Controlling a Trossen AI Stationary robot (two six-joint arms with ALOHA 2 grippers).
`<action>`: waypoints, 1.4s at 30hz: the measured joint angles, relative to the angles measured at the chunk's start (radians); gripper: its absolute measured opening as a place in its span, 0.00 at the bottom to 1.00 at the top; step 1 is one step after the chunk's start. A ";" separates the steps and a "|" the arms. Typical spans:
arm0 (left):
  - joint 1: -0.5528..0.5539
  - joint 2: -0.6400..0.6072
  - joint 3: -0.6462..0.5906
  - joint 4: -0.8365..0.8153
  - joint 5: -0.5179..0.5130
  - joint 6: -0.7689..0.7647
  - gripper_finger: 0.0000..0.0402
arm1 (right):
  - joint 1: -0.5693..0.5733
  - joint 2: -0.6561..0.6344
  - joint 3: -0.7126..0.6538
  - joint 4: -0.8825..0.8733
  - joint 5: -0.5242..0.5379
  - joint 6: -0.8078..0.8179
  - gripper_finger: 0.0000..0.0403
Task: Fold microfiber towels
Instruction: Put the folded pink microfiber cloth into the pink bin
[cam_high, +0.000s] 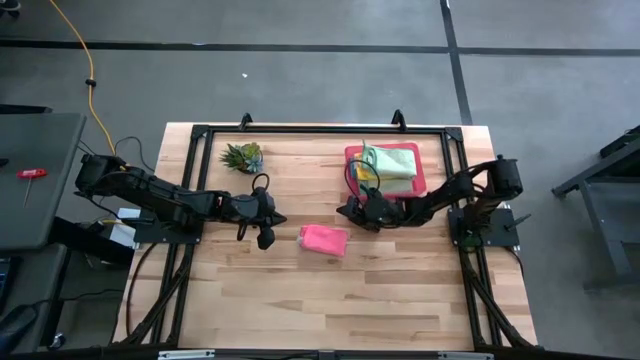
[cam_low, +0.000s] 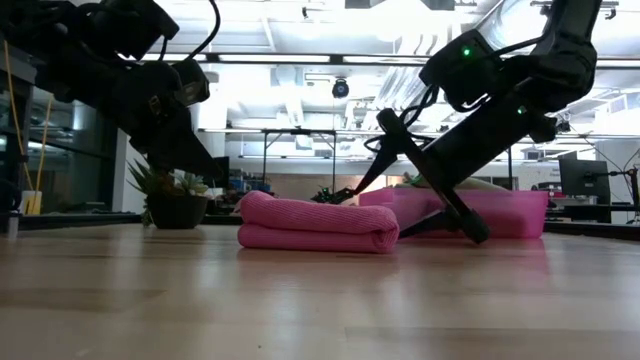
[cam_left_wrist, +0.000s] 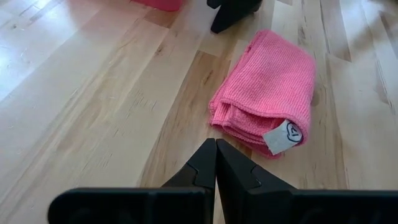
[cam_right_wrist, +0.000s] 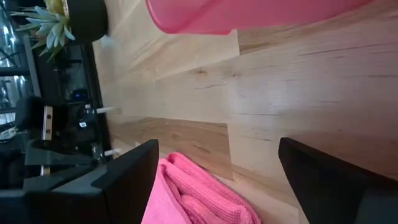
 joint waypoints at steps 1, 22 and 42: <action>0.000 0.000 0.000 0.000 0.000 0.002 0.00 | 0.003 0.000 0.000 0.000 0.000 0.001 0.81; -0.009 0.000 0.000 -0.005 0.001 -0.018 0.00 | 0.168 0.005 0.104 -0.063 -0.053 0.029 0.81; -0.156 0.016 0.000 -0.098 -0.005 -0.221 0.00 | 0.182 0.001 0.203 -0.253 -0.178 -0.059 0.81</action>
